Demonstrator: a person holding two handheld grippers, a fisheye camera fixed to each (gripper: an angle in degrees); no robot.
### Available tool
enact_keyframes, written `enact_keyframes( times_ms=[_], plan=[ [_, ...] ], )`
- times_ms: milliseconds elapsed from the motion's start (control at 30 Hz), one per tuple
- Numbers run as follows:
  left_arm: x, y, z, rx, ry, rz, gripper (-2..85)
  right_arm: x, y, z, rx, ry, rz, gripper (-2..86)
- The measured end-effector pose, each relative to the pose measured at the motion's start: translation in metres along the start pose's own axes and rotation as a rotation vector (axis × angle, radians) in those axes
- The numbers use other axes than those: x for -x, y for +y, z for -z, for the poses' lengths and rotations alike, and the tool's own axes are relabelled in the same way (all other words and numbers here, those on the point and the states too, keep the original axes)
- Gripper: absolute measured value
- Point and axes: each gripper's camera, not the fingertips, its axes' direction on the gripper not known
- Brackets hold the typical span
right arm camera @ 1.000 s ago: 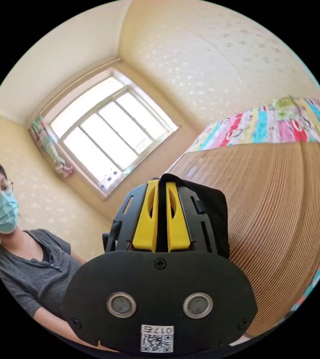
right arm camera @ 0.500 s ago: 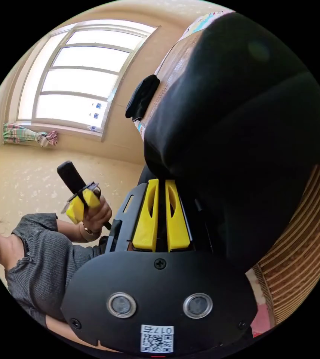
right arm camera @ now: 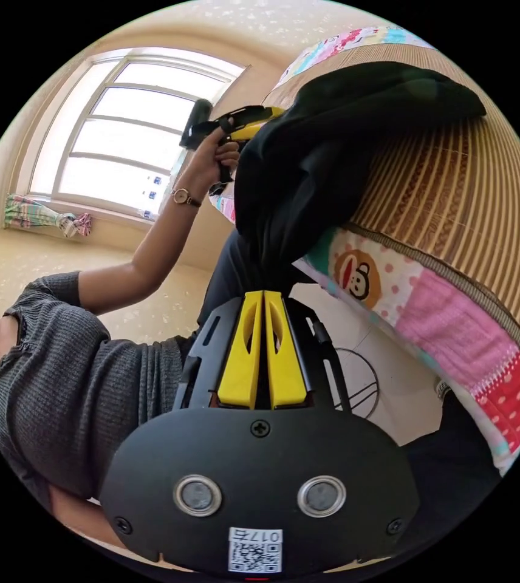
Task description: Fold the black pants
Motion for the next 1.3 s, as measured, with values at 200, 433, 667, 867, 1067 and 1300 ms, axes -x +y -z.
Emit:
enact_keyframes(
  times_ms=[200, 433, 667, 867, 1067, 1300],
  plan=[
    [-0.111, 0.039, 0.023, -0.104, 0.062, -0.336, -0.2, 0.008, -0.02, 0.081, -0.222, -0.076, 0.002, 3.3],
    [-0.314, 0.179, -0.067, -0.142, 0.018, -0.755, -0.9, 0.013, -0.1, 0.182, -0.519, -0.043, -0.049, 13.0],
    [-0.353, 0.252, -0.207, 0.064, 0.041, -0.754, -0.6, -0.026, -0.196, 0.135, -0.204, 0.179, -0.161, 13.9],
    [-0.338, 0.24, -0.154, 0.038, 0.118, -0.725, 0.9, 0.014, -0.145, 0.181, -0.582, 0.405, -0.06, 5.5],
    [-0.354, 0.146, -0.086, -0.072, -0.009, -0.722, 9.4, -0.036, -0.091, 0.213, -0.664, 0.439, -0.376, 4.5],
    [-0.301, -0.071, -0.227, 0.231, -0.206, -0.372, 19.3, -0.061, -0.077, 0.21, -0.79, 0.234, -0.463, 8.6]
  ],
)
